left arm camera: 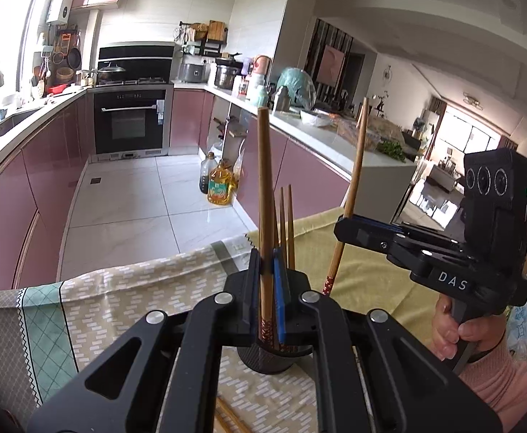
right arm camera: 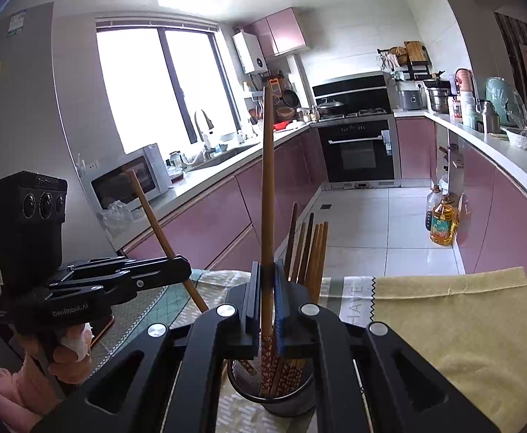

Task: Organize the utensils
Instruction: 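Raise the chopstick upright into the mesh cup with the right tool while the left tool inserts its own, then open the right tool to drop its chopstick while the left tool releases its own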

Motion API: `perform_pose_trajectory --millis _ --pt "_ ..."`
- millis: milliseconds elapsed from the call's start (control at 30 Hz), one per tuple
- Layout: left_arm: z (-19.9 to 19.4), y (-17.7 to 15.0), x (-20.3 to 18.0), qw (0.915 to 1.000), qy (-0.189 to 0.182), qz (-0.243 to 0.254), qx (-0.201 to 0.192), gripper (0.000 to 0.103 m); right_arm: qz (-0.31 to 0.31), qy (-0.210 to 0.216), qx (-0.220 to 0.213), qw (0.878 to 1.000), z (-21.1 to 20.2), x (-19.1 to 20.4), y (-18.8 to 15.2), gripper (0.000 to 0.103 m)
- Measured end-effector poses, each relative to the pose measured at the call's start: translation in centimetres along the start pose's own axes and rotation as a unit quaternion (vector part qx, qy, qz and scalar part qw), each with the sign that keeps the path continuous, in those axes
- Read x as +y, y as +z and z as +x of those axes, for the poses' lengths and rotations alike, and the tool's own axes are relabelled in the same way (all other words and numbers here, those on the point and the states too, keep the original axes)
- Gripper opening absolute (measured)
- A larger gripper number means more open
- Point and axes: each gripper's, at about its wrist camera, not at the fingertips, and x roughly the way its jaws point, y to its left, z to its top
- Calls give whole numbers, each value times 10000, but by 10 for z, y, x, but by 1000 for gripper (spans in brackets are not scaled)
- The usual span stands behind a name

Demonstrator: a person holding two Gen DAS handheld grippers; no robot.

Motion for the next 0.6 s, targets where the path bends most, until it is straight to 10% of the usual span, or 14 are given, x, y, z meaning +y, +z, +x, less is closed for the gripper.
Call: perform_pose_trajectory --millis 600 --pt "57 -14 6 9965 172 278 769 9 211 -279 930 9951 43 -18 -35 6"
